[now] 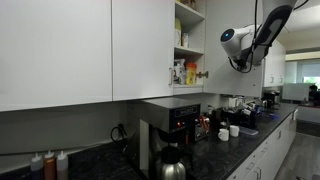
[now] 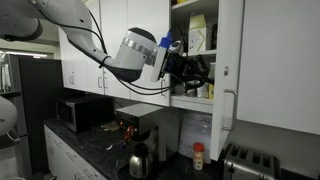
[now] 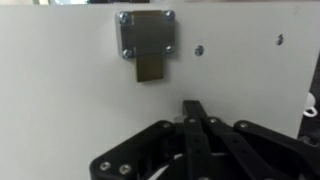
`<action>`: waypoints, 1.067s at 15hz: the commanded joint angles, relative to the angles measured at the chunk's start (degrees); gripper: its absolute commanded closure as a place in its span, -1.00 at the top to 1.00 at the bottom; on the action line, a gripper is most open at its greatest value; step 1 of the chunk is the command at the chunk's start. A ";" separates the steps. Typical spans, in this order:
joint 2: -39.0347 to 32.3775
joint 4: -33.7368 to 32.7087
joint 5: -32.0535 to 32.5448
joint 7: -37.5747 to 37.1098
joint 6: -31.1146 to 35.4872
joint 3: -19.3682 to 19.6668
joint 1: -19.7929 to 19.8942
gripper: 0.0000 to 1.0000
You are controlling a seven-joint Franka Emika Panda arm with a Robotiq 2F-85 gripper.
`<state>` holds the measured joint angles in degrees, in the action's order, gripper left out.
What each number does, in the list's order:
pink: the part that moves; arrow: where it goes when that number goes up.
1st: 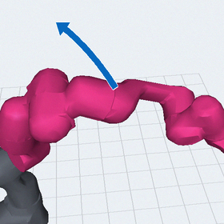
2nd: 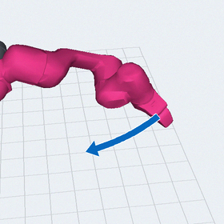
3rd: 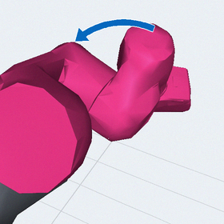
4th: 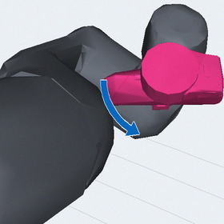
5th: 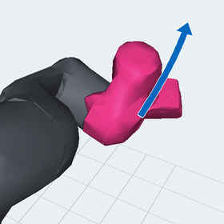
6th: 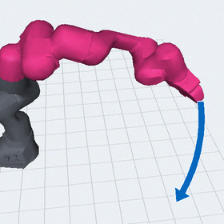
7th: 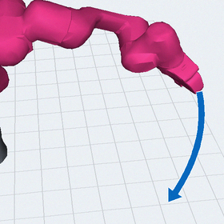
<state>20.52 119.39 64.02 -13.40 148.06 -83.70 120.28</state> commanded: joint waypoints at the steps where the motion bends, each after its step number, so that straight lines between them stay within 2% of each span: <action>1: -9.47 -2.35 -9.01 13.55 -6.77 -4.53 1.30 -1.00; 6: -14.74 -4.31 -21.24 24.80 -17.20 -7.29 0.45 -1.00; 16: -20.54 -10.43 -37.72 34.41 -33.93 -8.09 -2.96 -1.00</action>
<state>4.41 111.53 29.92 16.96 120.14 -91.33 118.62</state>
